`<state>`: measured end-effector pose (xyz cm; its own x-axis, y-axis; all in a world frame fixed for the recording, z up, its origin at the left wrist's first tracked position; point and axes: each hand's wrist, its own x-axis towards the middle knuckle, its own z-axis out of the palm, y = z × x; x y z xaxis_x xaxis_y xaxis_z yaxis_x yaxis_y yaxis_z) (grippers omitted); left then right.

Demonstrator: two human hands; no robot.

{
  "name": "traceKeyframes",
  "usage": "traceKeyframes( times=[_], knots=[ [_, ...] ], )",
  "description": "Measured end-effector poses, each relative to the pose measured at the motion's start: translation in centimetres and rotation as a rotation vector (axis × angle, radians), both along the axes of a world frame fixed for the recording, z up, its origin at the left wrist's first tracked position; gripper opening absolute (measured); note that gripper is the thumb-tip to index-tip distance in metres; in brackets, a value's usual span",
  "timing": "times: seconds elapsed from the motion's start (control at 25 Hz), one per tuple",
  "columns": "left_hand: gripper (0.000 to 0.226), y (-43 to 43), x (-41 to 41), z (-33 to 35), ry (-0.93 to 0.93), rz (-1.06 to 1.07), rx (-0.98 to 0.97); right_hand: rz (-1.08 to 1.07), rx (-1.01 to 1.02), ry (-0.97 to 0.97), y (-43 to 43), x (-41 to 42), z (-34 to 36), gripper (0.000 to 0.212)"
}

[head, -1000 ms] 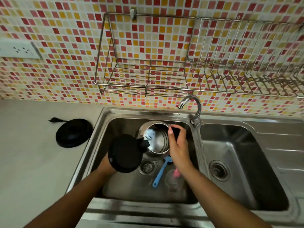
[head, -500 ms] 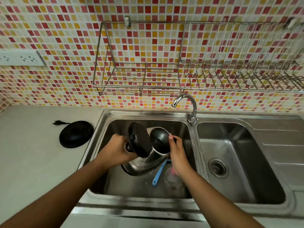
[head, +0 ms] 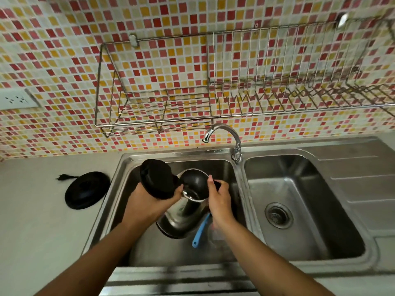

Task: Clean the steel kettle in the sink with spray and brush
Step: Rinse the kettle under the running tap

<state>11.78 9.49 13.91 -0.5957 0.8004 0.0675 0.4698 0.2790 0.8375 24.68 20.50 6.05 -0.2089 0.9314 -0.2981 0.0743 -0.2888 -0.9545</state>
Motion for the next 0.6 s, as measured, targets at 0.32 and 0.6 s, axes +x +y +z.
traceKeyframes(
  times=[0.32,0.6],
  knots=[
    [0.066,5.0,-1.8,4.5,0.896,-0.222,-0.520,0.108,0.407,-0.777,3.3,8.0,-9.4,0.054],
    [0.060,9.3,-3.1,2.6,1.259,-0.481,-0.958,0.315,0.465,-1.103,2.5,10.0,-13.9,0.074]
  ],
)
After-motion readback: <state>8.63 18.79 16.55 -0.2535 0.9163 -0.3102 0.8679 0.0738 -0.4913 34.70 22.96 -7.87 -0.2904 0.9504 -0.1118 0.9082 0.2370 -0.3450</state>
